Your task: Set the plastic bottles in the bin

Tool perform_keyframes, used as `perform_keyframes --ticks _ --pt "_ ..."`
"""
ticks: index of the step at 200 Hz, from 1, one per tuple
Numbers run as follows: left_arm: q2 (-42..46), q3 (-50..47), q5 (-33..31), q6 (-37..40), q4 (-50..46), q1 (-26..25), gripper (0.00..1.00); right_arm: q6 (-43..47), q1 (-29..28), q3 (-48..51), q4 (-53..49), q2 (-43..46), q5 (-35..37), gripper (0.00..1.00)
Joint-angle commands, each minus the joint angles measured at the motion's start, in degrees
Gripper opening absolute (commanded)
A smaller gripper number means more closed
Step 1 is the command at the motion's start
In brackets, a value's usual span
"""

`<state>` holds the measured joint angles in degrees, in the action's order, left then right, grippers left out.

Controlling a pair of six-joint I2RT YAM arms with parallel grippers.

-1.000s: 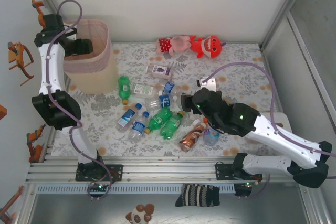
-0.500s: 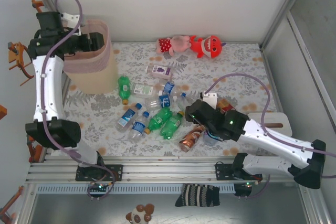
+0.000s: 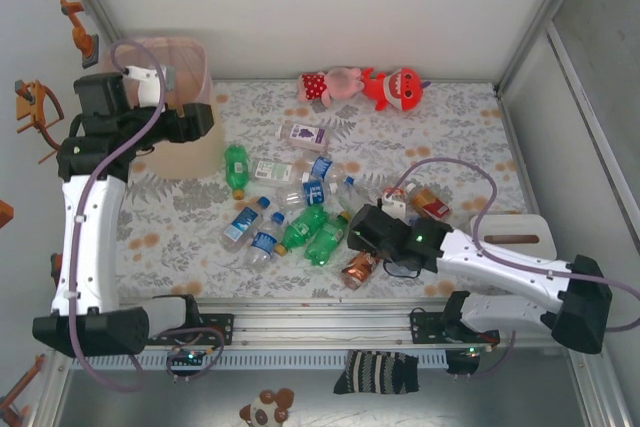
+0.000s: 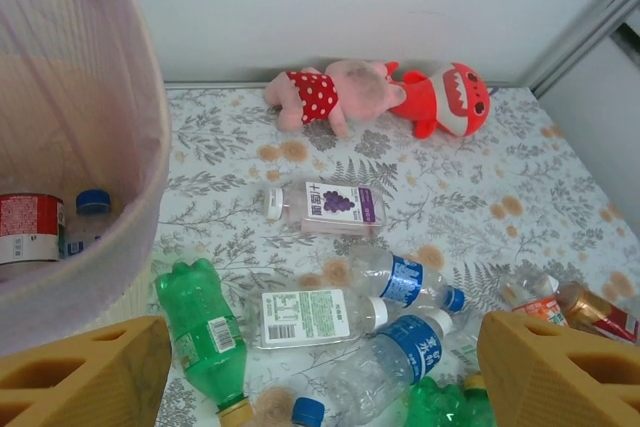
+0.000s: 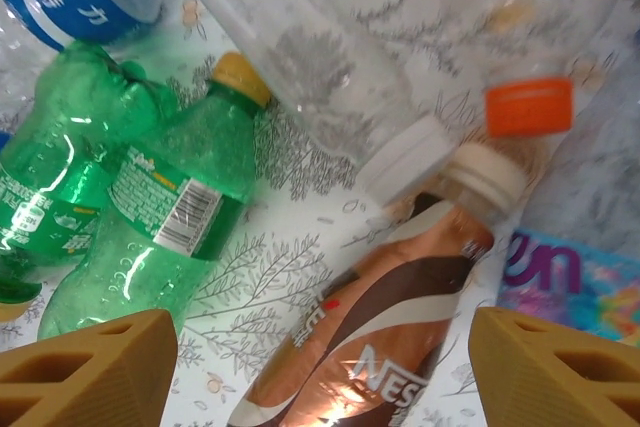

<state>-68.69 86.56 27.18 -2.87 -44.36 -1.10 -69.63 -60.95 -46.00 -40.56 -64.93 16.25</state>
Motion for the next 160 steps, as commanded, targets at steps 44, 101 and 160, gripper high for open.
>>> perform_keyframes --ticks 44,101,160 --pt "7.46 -6.95 3.39 -1.97 1.32 -0.40 0.80 -12.67 -3.04 7.05 7.31 -3.10 -7.70 0.88" --pt "10.24 -9.81 4.29 -2.75 1.20 -0.65 0.80 -15.53 -5.36 8.55 10.26 -7.76 -8.60 0.92" --pt "12.84 -12.02 4.55 -3.32 1.07 -0.98 0.80 -15.15 -5.40 8.66 14.17 -13.13 -8.03 0.86"
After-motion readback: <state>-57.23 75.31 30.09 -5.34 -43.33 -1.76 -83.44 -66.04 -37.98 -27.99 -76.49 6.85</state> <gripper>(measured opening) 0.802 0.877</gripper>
